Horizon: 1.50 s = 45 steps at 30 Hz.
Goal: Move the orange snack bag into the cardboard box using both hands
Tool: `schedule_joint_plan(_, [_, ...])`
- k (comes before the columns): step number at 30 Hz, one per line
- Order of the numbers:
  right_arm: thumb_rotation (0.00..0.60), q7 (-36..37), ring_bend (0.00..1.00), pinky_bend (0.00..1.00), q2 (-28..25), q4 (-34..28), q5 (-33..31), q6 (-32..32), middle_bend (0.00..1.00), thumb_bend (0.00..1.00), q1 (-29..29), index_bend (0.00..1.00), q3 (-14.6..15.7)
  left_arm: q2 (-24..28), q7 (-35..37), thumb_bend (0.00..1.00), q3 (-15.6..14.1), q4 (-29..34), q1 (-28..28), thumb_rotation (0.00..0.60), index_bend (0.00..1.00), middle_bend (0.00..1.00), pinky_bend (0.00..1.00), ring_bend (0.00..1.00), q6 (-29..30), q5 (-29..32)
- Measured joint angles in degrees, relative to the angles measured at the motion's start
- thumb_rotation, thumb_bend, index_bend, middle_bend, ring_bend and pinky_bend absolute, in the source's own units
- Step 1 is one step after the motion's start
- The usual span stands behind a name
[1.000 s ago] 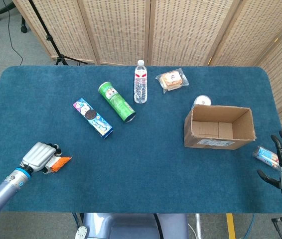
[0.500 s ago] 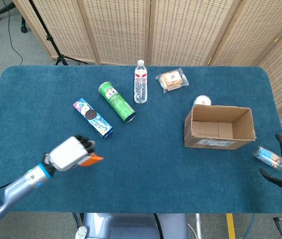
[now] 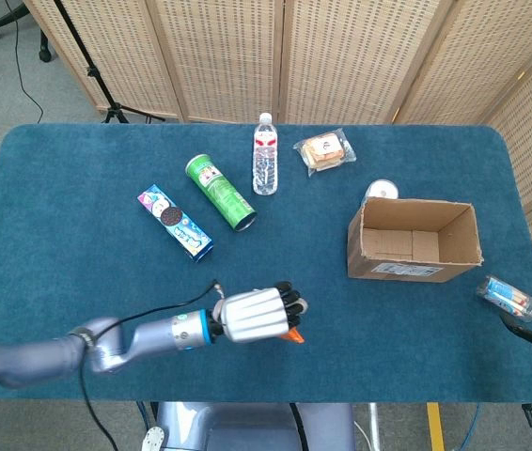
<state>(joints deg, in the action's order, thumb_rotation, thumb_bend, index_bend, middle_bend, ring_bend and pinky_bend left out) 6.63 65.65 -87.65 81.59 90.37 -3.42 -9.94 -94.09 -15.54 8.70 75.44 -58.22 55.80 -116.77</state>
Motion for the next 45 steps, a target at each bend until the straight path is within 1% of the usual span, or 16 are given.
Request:
schedule_joint_plan(1, [0.6,0.18,0.0,0.03,-0.06,0.03,-0.11,-0.07,0.0,0.0,0.01,0.0,-0.05,-1.52,-0.71,0.0,0.18,-1.37,-0.59,0.6,0.09,0.02,0.36,0.06,-0.58,0.45])
schedule_joint_plan(2, [0.6,0.47,0.0,0.03,-0.16,0.09,-0.27,-0.18,0.0,0.0,0.03,0.0,-0.11,-3.21,-1.59,0.0,0.36,-2.75,-1.23,0.6,0.02,0.0,0.29,0.01,-1.24,1.31])
schedule_joint_plan(4, [0.6,0.82,0.0,0.03,-0.29,0.2,-0.47,-0.31,0.0,0.0,0.05,0.0,-0.2,-4.48,-2.12,0.0,0.46,-3.54,-1.88,0.6,0.0,0.0,0.23,0.0,-1.55,2.49])
schedule_joint_plan(9, [0.6,1.48,0.0,0.03,-0.56,0.37,-0.9,-0.64,0.0,0.0,0.12,0.0,-0.39,-4.23,-1.07,0.0,0.0,-3.63,-2.67,0.6,0.0,0.0,0.23,0.0,1.13,2.7])
schedule_joint_plan(12, [0.6,1.24,0.0,0.03,-0.61,0.19,-0.36,-0.65,0.0,0.0,0.11,0.0,-0.13,-2.19,-0.41,0.0,-0.15,-2.41,-2.06,0.6,0.0,0.0,0.23,0.0,4.36,2.78])
schedule_joint_plan(16, [0.6,0.8,0.0,0.03,-0.69,0.14,0.89,-0.64,0.0,0.0,0.04,0.0,0.51,3.68,0.93,0.0,-0.82,0.77,0.31,0.6,0.0,0.0,0.23,0.0,9.84,3.1])
schedule_joint_plan(19, [0.6,0.81,0.0,0.03,-0.9,0.3,2.35,-0.76,0.0,0.0,-0.15,0.0,1.11,9.79,2.38,0.0,-1.84,3.57,3.2,0.6,0.0,0.0,0.23,0.0,12.78,3.93])
schedule_joint_plan(22, [0.6,1.3,0.0,0.03,-1.04,0.73,4.67,-0.25,0.0,0.0,-0.38,0.0,1.65,16.42,4.49,0.0,-3.19,5.83,7.5,0.6,0.0,0.0,0.23,0.0,16.43,5.82])
schedule_joint_plan(23, [0.6,1.5,0.0,0.03,-1.0,1.14,5.92,0.2,0.0,0.0,-0.51,0.0,1.87,19.08,5.92,0.0,-3.81,6.6,9.82,0.6,0.0,0.0,0.23,0.0,18.14,7.18])
schedule_joint_plan(26, [0.6,1.97,0.0,0.03,-0.83,2.68,9.41,1.2,0.0,0.0,-1.02,0.0,2.59,24.48,11.02,0.0,-5.44,7.95,16.08,0.6,0.0,0.0,0.2,0.0,22.03,11.69])
schedule_joint_plan(29, [0.6,2.68,0.0,0.03,-0.66,4.69,13.25,1.86,0.0,0.0,-1.99,0.0,3.49,27.71,16.74,0.0,-6.97,8.77,21.94,0.6,0.0,0.0,0.14,0.0,24.82,17.12])
schedule_joint_plan(32, [0.6,4.02,0.0,0.03,-0.62,7.37,18.3,2.27,0.0,0.0,-3.78,0.0,4.66,31.2,20.84,0.0,-8.49,10.98,27.38,0.6,0.0,0.0,0.03,0.0,26.15,22.98])
schedule_joint_plan(34, [0.6,4.59,0.0,0.03,-0.7,8.51,20.75,2.35,0.0,0.0,-4.87,0.0,5.23,34.17,22.42,0.0,-9.53,13.1,30.38,0.6,0.0,0.0,0.0,0.0,26.47,26.38])
schedule_joint_plan(38, [0.6,5.39,0.0,0.03,-1.45,9.78,26.82,2.0,0.0,0.0,-8.26,0.0,6.88,40.88,25.17,0.0,-12.12,18.37,35.67,0.6,0.0,0.0,0.0,0.0,26.18,31.49])
schedule_joint_plan(40, [0.6,4.96,0.0,0.03,-2.14,8.95,29.4,1.28,0.0,0.0,-9.84,0.0,7.53,43.05,26.06,0.0,-12.99,20.07,37.44,0.6,0.0,0.0,0.0,0.0,25.78,33.23])
schedule_joint_plan(45, [0.6,0.97,0.0,0.03,-3.97,3.23,35.05,-3.07,0.0,0.0,-14.53,0.0,8.75,46.45,28.38,0.0,-14.43,23.17,41.41,0.6,0.0,0.0,0.0,0.0,24.67,36.12])
